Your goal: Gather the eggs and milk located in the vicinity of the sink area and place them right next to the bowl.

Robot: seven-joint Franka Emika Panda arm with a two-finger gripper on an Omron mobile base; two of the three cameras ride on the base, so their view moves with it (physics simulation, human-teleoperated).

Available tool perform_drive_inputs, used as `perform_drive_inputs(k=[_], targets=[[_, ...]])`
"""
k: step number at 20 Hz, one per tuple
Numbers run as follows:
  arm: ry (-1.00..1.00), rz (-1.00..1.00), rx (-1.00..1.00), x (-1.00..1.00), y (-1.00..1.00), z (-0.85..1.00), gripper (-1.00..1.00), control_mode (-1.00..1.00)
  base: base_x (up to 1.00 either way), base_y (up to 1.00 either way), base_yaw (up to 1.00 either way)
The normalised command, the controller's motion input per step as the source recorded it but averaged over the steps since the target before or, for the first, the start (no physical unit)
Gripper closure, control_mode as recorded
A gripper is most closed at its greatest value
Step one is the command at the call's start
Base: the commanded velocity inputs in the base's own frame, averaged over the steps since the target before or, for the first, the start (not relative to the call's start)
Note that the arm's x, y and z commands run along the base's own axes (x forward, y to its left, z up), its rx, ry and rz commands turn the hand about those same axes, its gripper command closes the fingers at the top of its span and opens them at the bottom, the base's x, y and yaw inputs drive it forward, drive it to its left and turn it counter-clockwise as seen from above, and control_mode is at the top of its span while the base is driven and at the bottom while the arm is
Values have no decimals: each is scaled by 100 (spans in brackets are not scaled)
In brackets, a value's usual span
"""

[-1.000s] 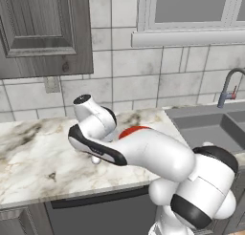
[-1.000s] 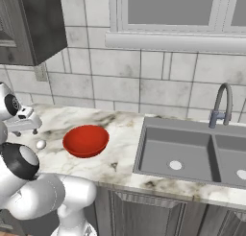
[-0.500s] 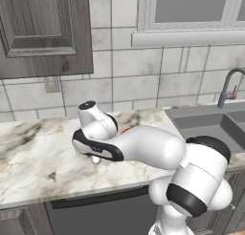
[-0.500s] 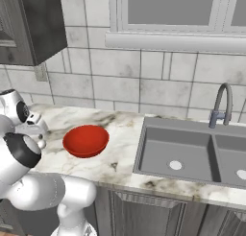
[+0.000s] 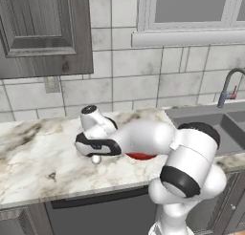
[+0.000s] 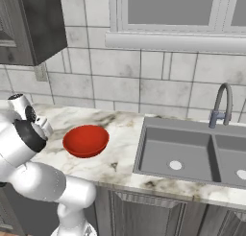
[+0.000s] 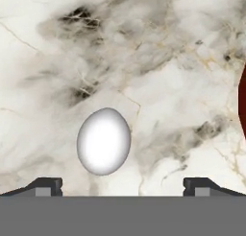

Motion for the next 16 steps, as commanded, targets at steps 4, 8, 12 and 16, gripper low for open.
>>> perform_drive_inputs(k=[4, 8, 12, 16], targets=[[1, -9, 0, 22, 18, -32, -100, -100, 0, 0, 0], [2, -8, -2, 25, 18, -40, -100, -100, 0, 0, 0], [0, -4, -1, 18, 10, -26, -100, -100, 0, 0, 0], [0, 0, 0, 0, 2, -10, -100, -100, 0, 0, 0]])
